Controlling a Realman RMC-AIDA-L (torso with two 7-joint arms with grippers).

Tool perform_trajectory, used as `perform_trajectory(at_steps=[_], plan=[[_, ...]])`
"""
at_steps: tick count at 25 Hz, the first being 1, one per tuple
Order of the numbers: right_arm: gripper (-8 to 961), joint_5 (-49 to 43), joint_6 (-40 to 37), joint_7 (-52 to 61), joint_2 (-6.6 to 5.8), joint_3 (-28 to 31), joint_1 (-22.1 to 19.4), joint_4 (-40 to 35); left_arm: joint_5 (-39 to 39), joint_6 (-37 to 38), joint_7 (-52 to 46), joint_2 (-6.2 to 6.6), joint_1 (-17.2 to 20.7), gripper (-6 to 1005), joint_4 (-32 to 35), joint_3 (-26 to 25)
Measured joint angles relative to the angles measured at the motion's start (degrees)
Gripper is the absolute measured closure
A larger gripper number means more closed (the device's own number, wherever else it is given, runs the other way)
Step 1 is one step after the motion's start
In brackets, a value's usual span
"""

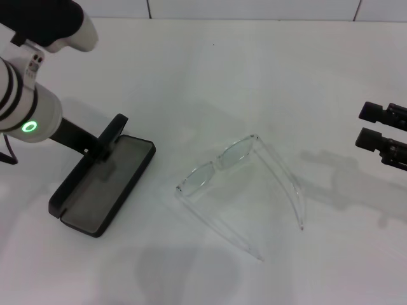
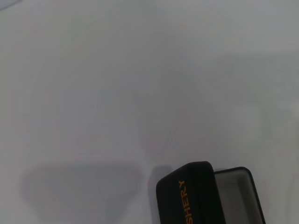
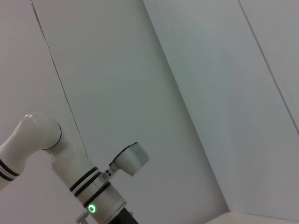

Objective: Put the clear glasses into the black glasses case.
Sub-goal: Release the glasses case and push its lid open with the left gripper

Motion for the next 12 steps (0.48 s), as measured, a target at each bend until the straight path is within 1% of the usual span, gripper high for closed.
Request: perform_trajectory(at_steps=[4,6,10,12], plan=[[319,0.19,-0.07,-0.04,0.05,0.07,-0.39,0.00,0.12,0.09,0.01,0.00,-0.26,732,0.65,1.10],[319,0.36,-0.40,-0.25,0.07,0.40,-0.67,0.00,0.90,0.13,0.03,0.06,-0.46,736,2.10,2.58],[319,0.28,-2.00,-1.03,0.53,3.24,-1.89,0.05,3.05,-0.05,0.35,0.06,-1.52,743,5.09,5.52],[319,0.23,-3.41,-1.72,0.79,4.95,-2.95,0.06,3.10,-0.16,1.21,0.07,-2.35,747,6.26,5.94]])
